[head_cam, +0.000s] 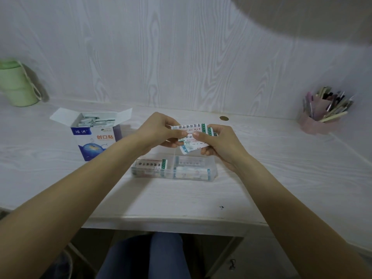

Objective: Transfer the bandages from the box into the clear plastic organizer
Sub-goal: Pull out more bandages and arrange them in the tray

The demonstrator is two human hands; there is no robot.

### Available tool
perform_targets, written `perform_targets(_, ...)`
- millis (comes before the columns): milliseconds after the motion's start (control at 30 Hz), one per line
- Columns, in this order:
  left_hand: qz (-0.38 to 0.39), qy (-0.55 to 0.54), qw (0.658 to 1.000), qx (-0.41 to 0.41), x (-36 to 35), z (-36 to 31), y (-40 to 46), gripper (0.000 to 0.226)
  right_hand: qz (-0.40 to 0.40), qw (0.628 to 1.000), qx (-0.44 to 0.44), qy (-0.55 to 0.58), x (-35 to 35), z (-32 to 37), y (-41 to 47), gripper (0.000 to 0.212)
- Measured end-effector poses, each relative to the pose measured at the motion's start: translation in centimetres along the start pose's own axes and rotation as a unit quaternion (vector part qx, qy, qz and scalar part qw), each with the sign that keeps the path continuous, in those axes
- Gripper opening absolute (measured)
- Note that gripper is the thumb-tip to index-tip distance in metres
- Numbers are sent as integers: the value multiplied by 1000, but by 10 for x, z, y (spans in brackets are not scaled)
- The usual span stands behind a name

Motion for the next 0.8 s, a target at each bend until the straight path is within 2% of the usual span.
perform_targets(167,-38,-8,999,14,2,3,2,12,59,995,-22,77,-1,-1,-4,18)
perform_targets(300,-59,-37,997,14,6,2,2,10,33,996,-25,75,10,-4,-6,3)
perform_targets(400,-53,-50,997,-2,8,0,4,8,4,998,-15,54,24,-2,-8,8)
perform_targets(633,-7,110,994,-12,-11,1,12,12,-78,994,0,80,57,-2,-5,17)
perform_targets(800,49,252,966,-21,-31,4,18,13,-82,994,-1,71,59,-6,-7,14)
Point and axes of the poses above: each hand's wrist, its own y-axis towards the middle knuckle, its own x-axis out of the back of the hand, z = x × y, the point moved 8 cm from there along y, towards the middle knuckle, and after that the axes turned 4 degrees about -y, right-handed, at the moved point
